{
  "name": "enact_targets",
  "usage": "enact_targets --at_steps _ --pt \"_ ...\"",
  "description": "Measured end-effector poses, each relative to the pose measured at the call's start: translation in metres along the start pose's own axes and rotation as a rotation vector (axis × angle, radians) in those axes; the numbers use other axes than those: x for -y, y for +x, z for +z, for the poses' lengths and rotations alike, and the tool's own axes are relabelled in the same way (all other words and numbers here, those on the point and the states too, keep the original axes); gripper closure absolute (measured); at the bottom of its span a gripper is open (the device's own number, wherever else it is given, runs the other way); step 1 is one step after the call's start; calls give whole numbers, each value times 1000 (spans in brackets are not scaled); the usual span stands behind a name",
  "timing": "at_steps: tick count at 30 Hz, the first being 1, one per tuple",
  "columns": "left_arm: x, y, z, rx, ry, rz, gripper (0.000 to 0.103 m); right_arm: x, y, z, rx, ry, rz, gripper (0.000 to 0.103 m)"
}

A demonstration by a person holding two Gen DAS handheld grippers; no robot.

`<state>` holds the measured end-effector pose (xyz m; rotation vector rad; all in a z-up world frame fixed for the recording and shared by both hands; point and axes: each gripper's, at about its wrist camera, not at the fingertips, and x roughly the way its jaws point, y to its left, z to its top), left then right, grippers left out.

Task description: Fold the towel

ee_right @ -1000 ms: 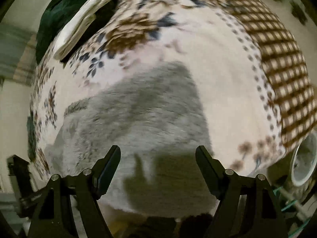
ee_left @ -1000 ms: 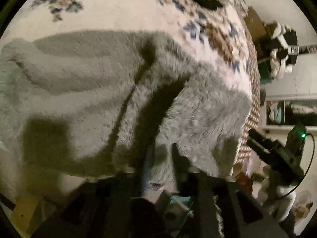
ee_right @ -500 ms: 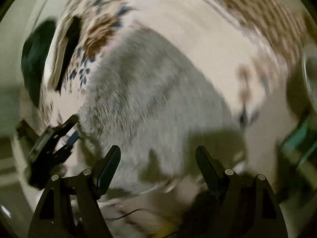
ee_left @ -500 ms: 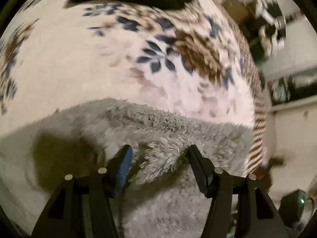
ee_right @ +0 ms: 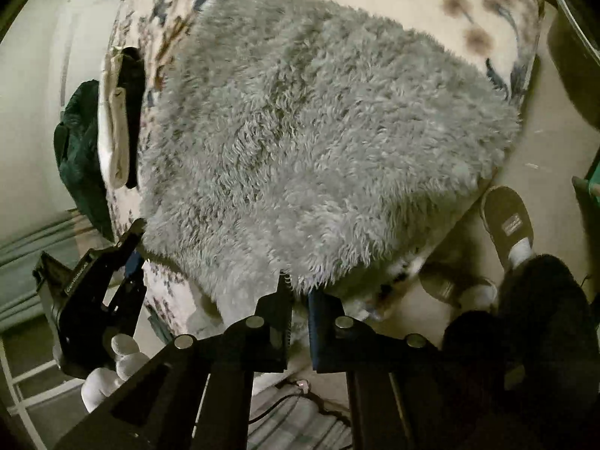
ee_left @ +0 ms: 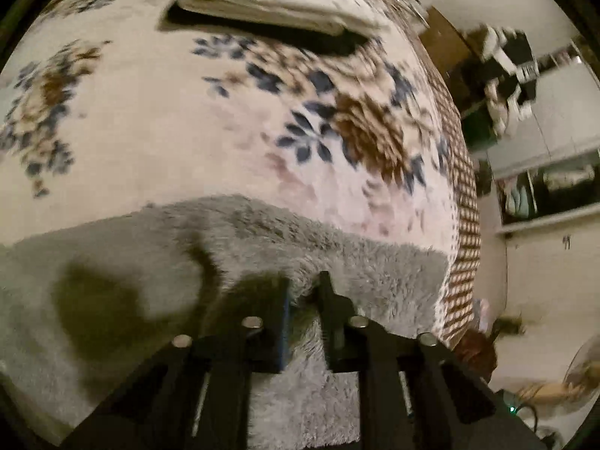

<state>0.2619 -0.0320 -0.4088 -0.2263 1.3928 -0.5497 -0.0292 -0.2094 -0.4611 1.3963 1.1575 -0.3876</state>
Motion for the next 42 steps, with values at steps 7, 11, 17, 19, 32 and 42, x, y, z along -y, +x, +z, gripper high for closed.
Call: enact_targets --at_steps 7,11,17,19,32,42 --pt "-31 26 9 -61 -56 58 94 -6 21 5 -71 -97 -94 95" --pt "-26 25 -10 -78 -20 48 81 -13 18 8 -94 -174 -185 71" --pt "-41 15 -74 -102 -136 -24 60 -86 -9 19 -114 -445 -225 48" --pt "-47 18 -96 -110 -205 -49 60 -126 -2 27 -129 -633 -282 46" --pt "-66 47 -140 -37 -524 -172 83 -262 140 20 -383 -1597 -724 48" --pt "-75 -2 -147 71 -503 -176 98 -280 112 -4 -354 -1670 -572 99"
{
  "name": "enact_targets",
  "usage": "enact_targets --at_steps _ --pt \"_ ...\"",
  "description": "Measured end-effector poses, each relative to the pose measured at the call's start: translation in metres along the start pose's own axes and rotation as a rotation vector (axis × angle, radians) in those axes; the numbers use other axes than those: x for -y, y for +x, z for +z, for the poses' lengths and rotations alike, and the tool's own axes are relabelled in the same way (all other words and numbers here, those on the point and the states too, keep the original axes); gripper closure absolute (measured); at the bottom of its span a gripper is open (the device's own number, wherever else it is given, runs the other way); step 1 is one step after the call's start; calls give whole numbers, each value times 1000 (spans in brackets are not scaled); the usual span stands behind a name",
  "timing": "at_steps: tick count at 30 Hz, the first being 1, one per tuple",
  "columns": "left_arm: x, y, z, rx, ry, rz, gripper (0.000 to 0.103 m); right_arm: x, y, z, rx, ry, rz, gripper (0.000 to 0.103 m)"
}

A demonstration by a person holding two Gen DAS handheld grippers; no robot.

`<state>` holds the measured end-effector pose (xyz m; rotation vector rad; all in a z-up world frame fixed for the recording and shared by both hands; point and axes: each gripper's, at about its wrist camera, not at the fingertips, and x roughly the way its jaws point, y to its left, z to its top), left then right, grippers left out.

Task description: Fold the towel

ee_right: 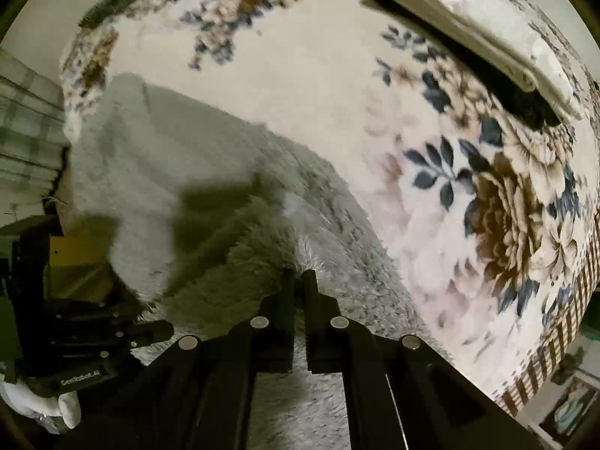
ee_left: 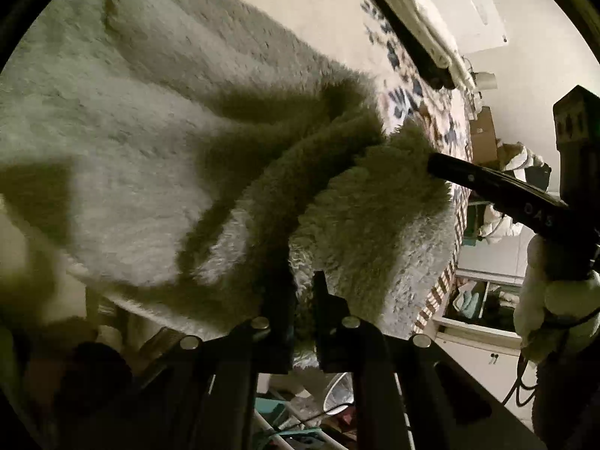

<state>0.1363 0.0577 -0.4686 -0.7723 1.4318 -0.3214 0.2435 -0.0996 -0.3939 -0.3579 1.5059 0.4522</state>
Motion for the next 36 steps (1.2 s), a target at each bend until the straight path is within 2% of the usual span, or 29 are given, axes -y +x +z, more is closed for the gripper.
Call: enact_targets --at_steps 2,6,10,12,13,14,15,16,17,18,19,21,25,28,30,33,35,36 --pt "-7 -10 2 18 -9 10 98 -5 -9 5 19 -4 16 99" --pt "-23 -14 15 46 -29 34 98 -27 1 30 26 -23 15 99" --pt "-41 11 26 4 -38 72 95 -31 37 55 -17 -25 -3 99" --pt "-47 22 30 -23 -43 84 93 -25 53 58 -56 21 -5 98" --pt "-47 23 30 -31 -43 79 93 -20 56 56 -65 59 3 95" --pt "-44 22 31 -25 -34 66 93 -12 56 52 -67 113 11 85" --pt "-41 19 30 -16 -22 73 86 -8 54 48 -62 143 19 70" --pt "-34 16 30 -1 2 98 69 -1 49 42 -46 193 33 60" --pt "-30 12 31 7 15 103 57 7 42 32 -20 258 50 42" --pt "-27 8 30 20 22 101 34 13 36 23 0 311 60 37" --pt "-27 4 30 36 23 99 25 20 29 12 23 370 69 37" --pt "-25 -9 33 92 24 83 25 28 15 -16 76 490 77 32" --pt "-41 -49 39 240 -28 106 18 26 4 -61 134 656 104 29" --pt "-78 -74 47 336 -143 170 18 14 3 -86 155 720 116 28" --pt "-109 -81 57 359 -232 233 18 2 8 -96 153 736 97 28" --pt "-155 -92 74 417 -356 214 19 -7 19 -104 119 756 100 28" --pt "-168 -95 87 434 -342 204 21 -11 29 -106 99 764 95 28" --pt "-171 -94 94 434 -322 191 39 -11 31 -106 97 764 85 28"
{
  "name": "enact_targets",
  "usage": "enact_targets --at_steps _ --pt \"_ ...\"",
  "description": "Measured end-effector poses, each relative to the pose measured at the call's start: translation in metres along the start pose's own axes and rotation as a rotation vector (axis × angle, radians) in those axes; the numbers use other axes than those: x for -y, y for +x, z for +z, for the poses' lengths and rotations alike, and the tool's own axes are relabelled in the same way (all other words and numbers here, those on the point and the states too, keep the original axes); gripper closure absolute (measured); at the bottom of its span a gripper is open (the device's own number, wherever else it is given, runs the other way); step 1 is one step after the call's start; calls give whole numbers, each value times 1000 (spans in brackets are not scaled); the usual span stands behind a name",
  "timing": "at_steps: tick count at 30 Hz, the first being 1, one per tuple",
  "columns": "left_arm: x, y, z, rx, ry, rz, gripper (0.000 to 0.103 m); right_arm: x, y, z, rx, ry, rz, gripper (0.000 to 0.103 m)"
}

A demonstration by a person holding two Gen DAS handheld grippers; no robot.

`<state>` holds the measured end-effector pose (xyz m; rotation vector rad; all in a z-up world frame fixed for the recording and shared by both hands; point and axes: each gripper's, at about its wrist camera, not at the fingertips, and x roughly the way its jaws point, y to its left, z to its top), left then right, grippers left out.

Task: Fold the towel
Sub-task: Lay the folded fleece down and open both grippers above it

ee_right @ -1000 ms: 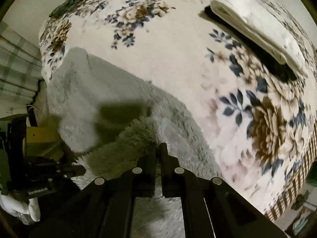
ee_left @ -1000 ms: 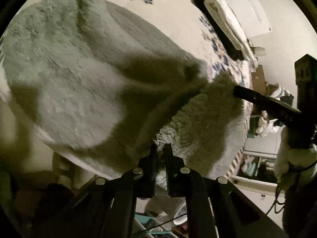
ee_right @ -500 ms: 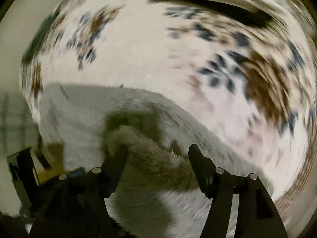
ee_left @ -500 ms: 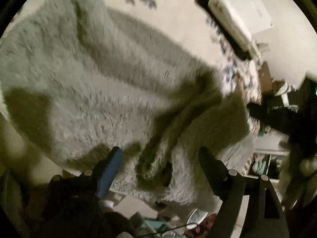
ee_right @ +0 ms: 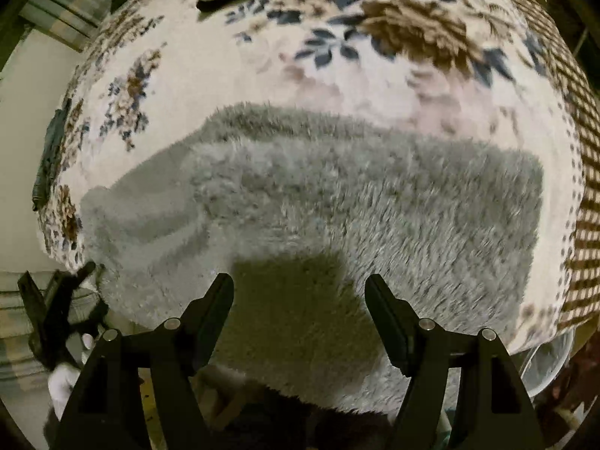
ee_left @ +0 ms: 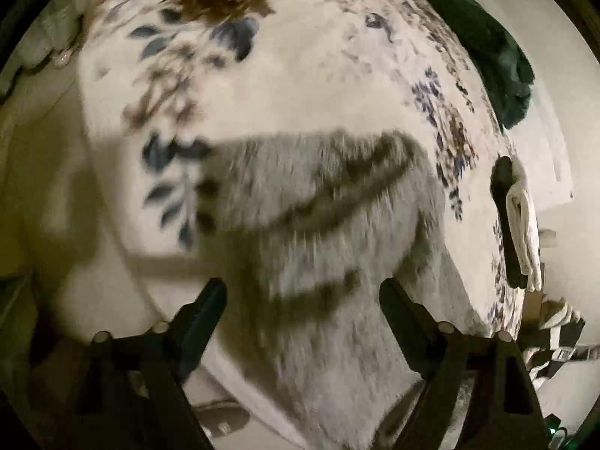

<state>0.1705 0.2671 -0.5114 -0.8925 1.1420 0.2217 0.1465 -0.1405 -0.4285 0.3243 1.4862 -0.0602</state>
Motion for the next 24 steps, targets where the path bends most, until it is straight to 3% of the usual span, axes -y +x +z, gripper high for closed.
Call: enact_targets --at_steps 1,2,7,11,14,16,18,20,24 --pt "0 2 4 -8 9 -32 76 0 3 0 1 0 -13 28" --pt "2 4 8 -20 24 -31 84 0 6 0 0 6 -28 28" --pt "11 -19 24 56 103 -77 87 8 15 2 -6 68 -36 28" --pt "-18 1 30 -8 27 -38 86 7 18 2 -14 66 -32 28" --pt "-29 -2 27 -35 -28 -104 78 2 16 2 -16 56 -31 28" --pt "-26 -18 22 9 -19 -174 53 -2 15 3 -15 53 -28 28" --pt "-30 -29 18 54 -19 -195 27 -1 15 4 -16 64 -19 28" --pt "-42 -29 15 79 -62 -222 24 -1 17 6 -16 77 -15 28" --pt "-52 2 20 57 -96 -206 24 -1 18 8 -16 80 -14 28"
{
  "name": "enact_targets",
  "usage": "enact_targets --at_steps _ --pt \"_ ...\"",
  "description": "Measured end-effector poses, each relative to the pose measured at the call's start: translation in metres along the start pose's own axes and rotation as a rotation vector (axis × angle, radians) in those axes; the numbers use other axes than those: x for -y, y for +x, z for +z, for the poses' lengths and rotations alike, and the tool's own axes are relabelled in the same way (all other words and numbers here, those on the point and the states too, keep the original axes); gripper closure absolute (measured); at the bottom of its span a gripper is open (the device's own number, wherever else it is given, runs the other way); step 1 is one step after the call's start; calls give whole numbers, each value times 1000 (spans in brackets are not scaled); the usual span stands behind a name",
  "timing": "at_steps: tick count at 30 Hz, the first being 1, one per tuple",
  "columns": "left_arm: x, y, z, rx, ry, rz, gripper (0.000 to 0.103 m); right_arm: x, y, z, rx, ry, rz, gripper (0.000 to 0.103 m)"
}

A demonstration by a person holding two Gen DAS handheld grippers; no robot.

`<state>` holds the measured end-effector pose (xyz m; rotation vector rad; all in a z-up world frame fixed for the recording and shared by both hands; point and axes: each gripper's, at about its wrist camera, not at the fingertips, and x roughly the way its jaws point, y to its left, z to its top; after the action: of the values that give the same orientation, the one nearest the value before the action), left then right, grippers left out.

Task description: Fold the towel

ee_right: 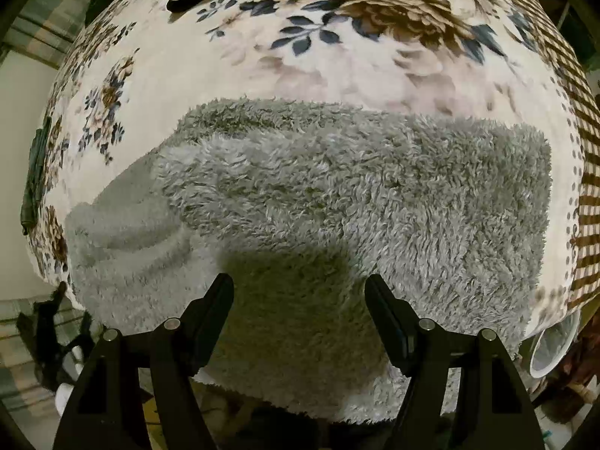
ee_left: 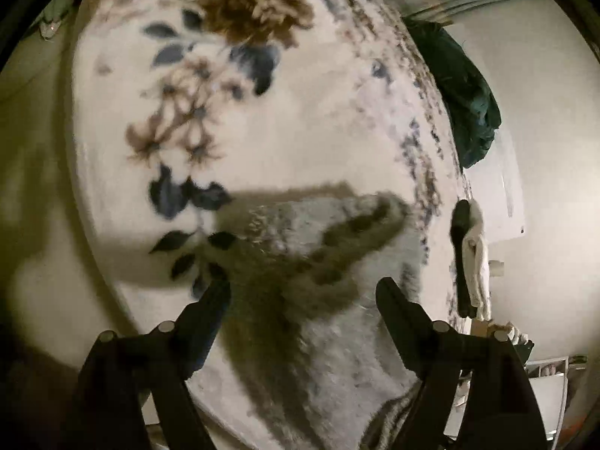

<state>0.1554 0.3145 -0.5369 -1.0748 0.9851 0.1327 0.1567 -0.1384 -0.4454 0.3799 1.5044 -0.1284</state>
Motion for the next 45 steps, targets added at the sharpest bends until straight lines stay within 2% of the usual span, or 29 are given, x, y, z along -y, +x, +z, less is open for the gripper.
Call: enact_targets --at_steps 4,9,10,11,12,15,19,22,24,27,29,30,34,36,38,39,40,41,43,45 --pt "9 29 2 -54 51 9 24 -4 1 1 3 -16 -6 28" --pt "21 40 3 -9 118 5 27 0 4 -1 8 -14 -15 28" --pt "26 39 1 8 144 1 49 2 5 -2 12 -6 -16 28" --pt "33 37 -1 20 175 -20 65 5 6 -3 15 0 -15 28" --pt "42 35 -3 28 208 -16 72 8 6 -5 19 9 -15 28" --pt "69 16 -9 77 286 -61 75 22 6 -11 31 38 -5 28" --pt "134 -30 -36 116 407 -169 75 48 1 -23 48 91 35 28" --pt "193 -63 -71 113 507 -255 76 77 -8 -35 60 148 76 28" --pt "231 -78 -104 83 577 -309 76 96 -18 -42 74 178 90 28" --pt "282 -78 -173 -32 679 -390 76 136 -38 -56 107 235 102 28" --pt "303 -66 -214 -115 730 -427 82 166 -49 -67 123 276 100 28" --pt "314 -52 -245 -184 757 -439 82 181 -54 -73 130 293 93 28" --pt "330 -3 -336 -347 891 -416 82 240 -63 -94 135 364 58 28" --pt "328 19 -362 -427 910 -372 82 268 -68 -101 141 387 48 28" --pt "326 23 -366 -450 912 -323 80 281 -71 -102 153 382 69 28" --pt "325 25 -364 -455 912 -288 75 285 -73 -99 159 370 96 28" --pt "324 25 -363 -448 907 -260 65 286 -73 -95 162 357 118 28" --pt "323 28 -357 -451 920 -179 56 287 -73 -90 162 345 134 28" --pt "316 28 -350 -450 928 -68 12 276 -74 -84 168 330 176 24" --pt "308 15 -335 -446 886 -49 11 263 -77 -72 179 313 248 20"
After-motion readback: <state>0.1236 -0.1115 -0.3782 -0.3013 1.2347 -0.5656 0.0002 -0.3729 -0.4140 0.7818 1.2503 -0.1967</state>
